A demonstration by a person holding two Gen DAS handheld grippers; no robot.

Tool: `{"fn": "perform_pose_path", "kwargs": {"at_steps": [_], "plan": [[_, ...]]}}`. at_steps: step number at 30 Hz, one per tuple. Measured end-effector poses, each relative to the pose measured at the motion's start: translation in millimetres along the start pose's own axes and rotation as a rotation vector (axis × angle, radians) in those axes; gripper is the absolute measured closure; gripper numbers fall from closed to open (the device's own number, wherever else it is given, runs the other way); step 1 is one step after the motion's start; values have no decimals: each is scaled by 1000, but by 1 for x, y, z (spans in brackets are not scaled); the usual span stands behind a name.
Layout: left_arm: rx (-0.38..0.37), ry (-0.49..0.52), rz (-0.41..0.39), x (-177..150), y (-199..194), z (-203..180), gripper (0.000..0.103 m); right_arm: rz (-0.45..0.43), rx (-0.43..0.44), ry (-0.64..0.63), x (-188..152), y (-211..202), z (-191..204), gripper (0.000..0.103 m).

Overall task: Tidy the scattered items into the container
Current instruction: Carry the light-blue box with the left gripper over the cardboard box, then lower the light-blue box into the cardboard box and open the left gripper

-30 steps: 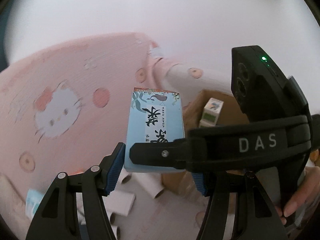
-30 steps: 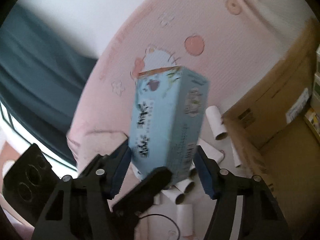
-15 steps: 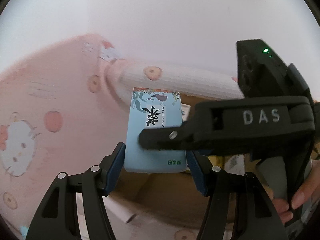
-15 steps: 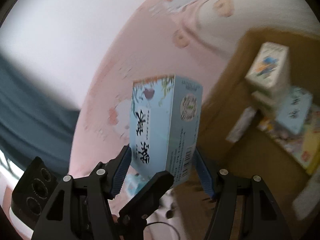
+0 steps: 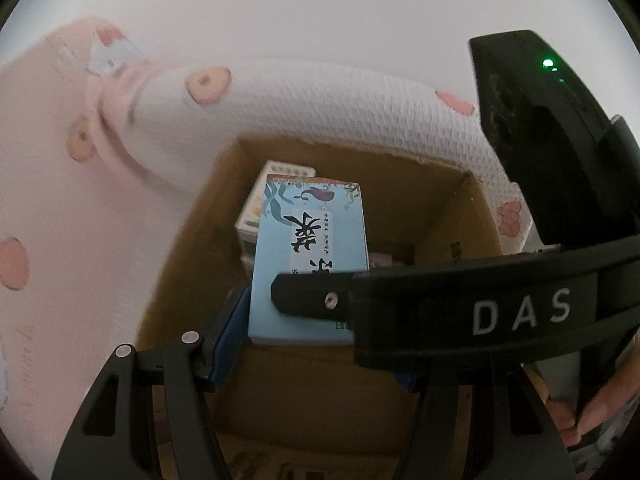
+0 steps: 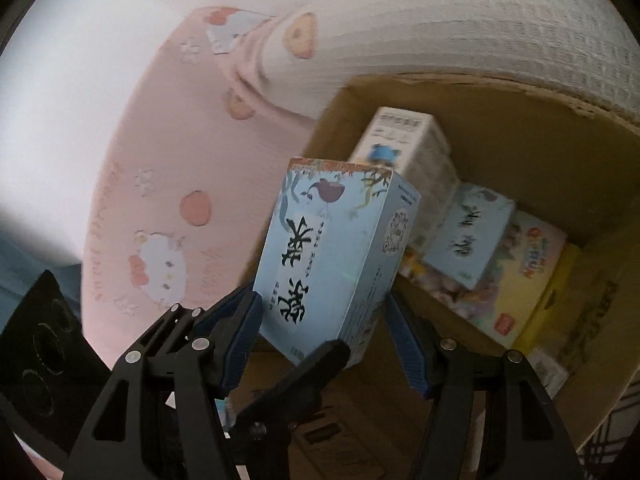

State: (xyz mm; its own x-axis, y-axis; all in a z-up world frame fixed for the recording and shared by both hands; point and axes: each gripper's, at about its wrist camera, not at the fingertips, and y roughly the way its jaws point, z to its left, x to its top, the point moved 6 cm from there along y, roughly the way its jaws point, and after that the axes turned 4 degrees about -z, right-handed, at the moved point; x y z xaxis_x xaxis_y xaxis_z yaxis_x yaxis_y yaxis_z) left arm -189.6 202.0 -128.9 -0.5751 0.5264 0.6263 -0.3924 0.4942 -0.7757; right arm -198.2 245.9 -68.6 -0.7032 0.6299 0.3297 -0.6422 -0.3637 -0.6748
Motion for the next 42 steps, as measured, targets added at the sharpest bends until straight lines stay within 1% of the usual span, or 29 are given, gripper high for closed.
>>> {"fn": "perform_pose_path", "kwargs": {"at_steps": [2, 4, 8, 9, 12, 14, 15, 18, 22, 25, 29, 31, 34, 37, 39, 41, 42], "plan": [[-47, -18, 16, 1, 8, -1, 38, 0, -28, 10, 3, -1, -9, 40], [-73, -15, 20, 4, 13, -3, 38, 13, -53, 12, 5, -1, -16, 40], [-71, 21, 46, 10, 20, -15, 38, 22, -91, 20, 11, -8, -25, 42], [-66, 27, 49, 11, 20, -18, 38, 21, -103, 26, 12, -11, -27, 45], [-50, 79, 14, 13, 13, -30, 38, 11, -105, 36, 14, -25, -31, 46], [-59, 100, 6, 14, 12, -35, 38, -1, -100, 27, 14, -33, -31, 46], [-65, 93, 18, 14, 14, -35, 38, -2, -102, 30, 14, -35, -33, 47], [-81, 61, 48, 13, 22, -32, 38, 9, -118, 38, 14, -36, -40, 51], [-108, 12, 79, 12, 30, -23, 38, 19, -143, 38, 15, -29, -38, 52], [-123, -8, 125, 10, 42, -15, 38, 49, -161, 50, 17, -21, -44, 52], [-118, -42, 155, 7, 53, -10, 38, 75, -188, 63, 24, -9, -49, 52], [-112, -46, 171, 6, 56, -9, 38, 84, -225, 53, 27, -2, -55, 52], [-98, -48, 191, 7, 60, -7, 38, 95, -252, 45, 29, 5, -59, 52], [-68, -49, 210, 12, 66, -4, 37, 108, -246, 41, 29, 9, -58, 54], [-87, -91, 250, 13, 73, 0, 37, 122, -240, 66, 28, 12, -62, 54], [-93, -117, 269, 14, 78, 2, 37, 120, -269, 62, 33, 15, -65, 54], [-93, -115, 273, 14, 80, 2, 37, 120, -279, 50, 30, 15, -67, 54]]}}
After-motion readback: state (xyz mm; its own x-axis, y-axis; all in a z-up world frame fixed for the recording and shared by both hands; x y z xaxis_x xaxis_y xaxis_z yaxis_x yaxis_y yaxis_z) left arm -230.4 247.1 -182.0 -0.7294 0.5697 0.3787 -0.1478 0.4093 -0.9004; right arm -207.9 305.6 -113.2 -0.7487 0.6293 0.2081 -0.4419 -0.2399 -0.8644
